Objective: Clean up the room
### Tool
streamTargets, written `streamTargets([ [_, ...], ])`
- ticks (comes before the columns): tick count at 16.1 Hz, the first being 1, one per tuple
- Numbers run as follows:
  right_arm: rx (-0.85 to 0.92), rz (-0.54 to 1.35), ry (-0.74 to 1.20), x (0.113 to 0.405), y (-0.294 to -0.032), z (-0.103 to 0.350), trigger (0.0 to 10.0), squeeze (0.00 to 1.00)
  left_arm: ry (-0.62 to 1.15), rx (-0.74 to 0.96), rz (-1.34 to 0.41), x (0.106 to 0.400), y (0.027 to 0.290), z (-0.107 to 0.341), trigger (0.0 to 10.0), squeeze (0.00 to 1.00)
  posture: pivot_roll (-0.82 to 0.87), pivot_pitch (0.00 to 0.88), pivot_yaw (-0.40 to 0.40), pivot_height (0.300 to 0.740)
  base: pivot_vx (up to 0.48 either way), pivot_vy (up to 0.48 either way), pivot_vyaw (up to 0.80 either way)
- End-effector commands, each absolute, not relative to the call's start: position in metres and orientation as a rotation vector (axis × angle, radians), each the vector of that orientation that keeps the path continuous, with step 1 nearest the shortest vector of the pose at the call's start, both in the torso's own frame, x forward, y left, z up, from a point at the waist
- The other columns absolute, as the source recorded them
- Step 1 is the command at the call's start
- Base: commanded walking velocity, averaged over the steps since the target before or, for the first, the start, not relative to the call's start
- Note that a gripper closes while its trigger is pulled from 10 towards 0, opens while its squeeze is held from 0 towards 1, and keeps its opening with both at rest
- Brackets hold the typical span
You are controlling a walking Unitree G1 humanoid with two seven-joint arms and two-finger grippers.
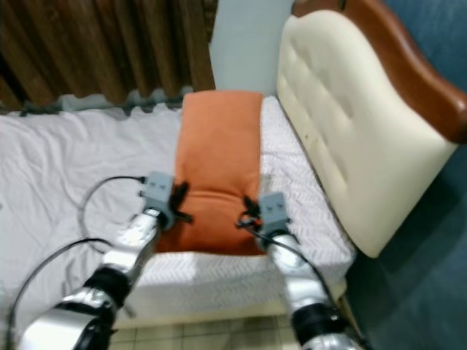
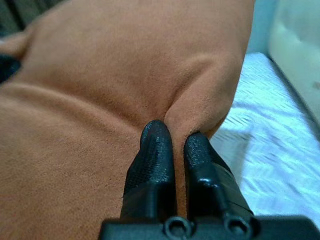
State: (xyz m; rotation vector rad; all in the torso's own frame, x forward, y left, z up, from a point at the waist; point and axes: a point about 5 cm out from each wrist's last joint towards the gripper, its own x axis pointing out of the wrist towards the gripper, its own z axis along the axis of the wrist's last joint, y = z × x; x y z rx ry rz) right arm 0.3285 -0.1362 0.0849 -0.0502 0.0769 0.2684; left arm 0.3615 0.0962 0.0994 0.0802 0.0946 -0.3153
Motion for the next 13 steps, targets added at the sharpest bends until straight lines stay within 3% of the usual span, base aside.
streamTargets([
  [1,-0.034,0.221,0.038,0.3316,-0.1453,0.0925,10.0,0.0,0.038,0.094,-0.235,0.3701,0.119,0.1147,10.0,0.0,-0.09,0.037,0.013,0.74,0.465,0.0,0.0],
  [4,-0.037,0.225,0.04,0.3323,-0.1443,0.0921,10.0,0.0,0.034,0.111,-0.232,0.3702,0.12,0.1146,10.0,0.0,-0.09,0.037,0.011,0.74,0.465,0.0,0.0],
  [7,-0.04,0.227,0.044,0.3323,-0.1446,0.0914,10.0,0.0,0.04,0.112,-0.234,0.3693,0.117,0.1125,10.0,0.0,-0.09,0.039,0.011,0.74,0.099,0.0,0.0],
  [13,-0.051,0.232,0.059,0.3298,-0.145,0.0874,10.0,0.0,0.077,0.089,-0.231,0.3699,0.1143,0.1092,10.0,0.0,-0.1,0.039,0.015,0.74,0.385,-0.283,0.0],
])
